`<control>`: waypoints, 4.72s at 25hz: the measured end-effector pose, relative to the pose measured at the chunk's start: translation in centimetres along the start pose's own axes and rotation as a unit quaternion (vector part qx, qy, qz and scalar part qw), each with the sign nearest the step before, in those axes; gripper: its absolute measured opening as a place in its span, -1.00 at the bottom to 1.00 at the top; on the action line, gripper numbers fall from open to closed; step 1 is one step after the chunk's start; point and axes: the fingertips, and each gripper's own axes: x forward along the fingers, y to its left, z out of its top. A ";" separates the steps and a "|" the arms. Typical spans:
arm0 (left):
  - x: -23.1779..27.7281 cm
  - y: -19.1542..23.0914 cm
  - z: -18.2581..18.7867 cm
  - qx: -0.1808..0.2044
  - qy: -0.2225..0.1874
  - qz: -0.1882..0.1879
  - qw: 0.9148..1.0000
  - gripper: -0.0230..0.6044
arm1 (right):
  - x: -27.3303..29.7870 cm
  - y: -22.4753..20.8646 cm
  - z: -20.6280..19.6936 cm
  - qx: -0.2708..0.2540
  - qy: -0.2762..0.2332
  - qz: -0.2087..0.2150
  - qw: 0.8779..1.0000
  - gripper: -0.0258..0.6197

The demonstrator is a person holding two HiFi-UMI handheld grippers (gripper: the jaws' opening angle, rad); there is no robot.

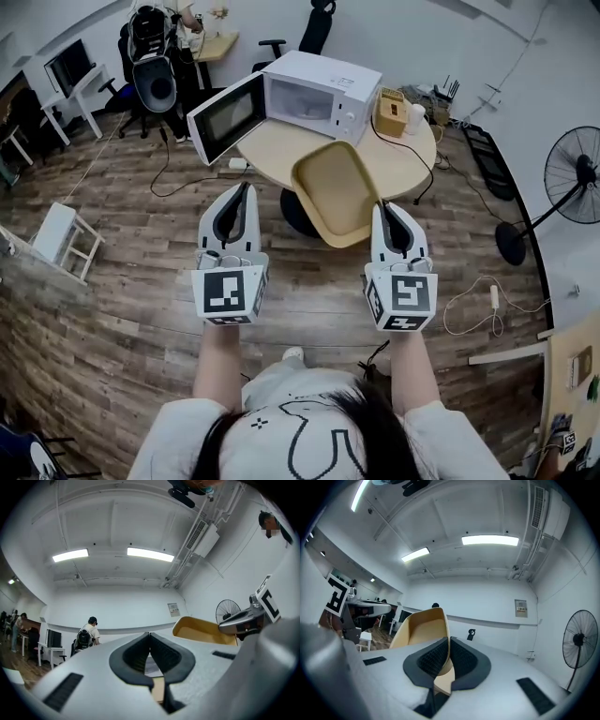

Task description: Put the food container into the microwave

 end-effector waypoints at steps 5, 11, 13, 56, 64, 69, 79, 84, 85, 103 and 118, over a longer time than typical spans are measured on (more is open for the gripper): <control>4.8 2.6 -1.3 0.000 -0.005 -0.008 1.000 -0.90 | 5.9 -0.4 -0.9 -0.001 0.008 -0.002 1.000 -0.81; 7.7 4.6 -3.3 -0.010 0.004 -0.005 1.000 -0.90 | 9.9 -0.5 -2.2 0.005 0.019 0.003 1.000 -0.81; 8.5 4.9 -3.9 -0.012 0.006 -0.004 1.000 -0.90 | 10.9 -0.6 -2.6 0.006 0.021 0.007 1.000 -0.81; 43.9 16.0 -22.5 -0.026 0.081 0.011 0.996 -0.90 | 50.9 -7.8 -16.5 0.077 0.108 0.061 0.989 -0.81; 44.4 16.7 -25.3 -0.033 0.107 -0.009 0.994 -0.90 | 51.5 -5.3 -21.6 0.097 0.170 0.066 0.978 -0.81; 45.3 17.5 -27.2 -0.038 0.123 -0.038 0.991 -0.90 | 52.1 -4.1 -24.5 0.116 0.207 0.048 0.970 -0.81; 49.1 18.1 -29.2 -0.057 0.116 -0.124 0.984 -0.90 | 55.0 -3.8 -28.0 0.168 0.245 -0.041 0.954 -0.80; 50.6 18.4 -29.3 -0.063 0.104 -0.154 0.981 -0.90 | 56.7 -4.4 -29.9 0.219 0.265 -0.090 0.935 -0.80; 51.0 18.5 -29.3 -0.063 0.102 -0.157 0.980 -0.90 | 57.1 -4.7 -30.4 0.229 0.269 -0.101 0.930 -0.80; 55.0 19.8 -27.4 -0.047 0.064 -0.179 0.981 -0.90 | 63.8 -7.4 -35.1 0.268 0.283 -0.212 0.896 -0.80; 56.7 19.5 -26.2 -0.050 0.045 -0.195 0.978 -0.90 | 65.1 -9.4 -36.6 0.299 0.262 -0.281 0.874 -0.80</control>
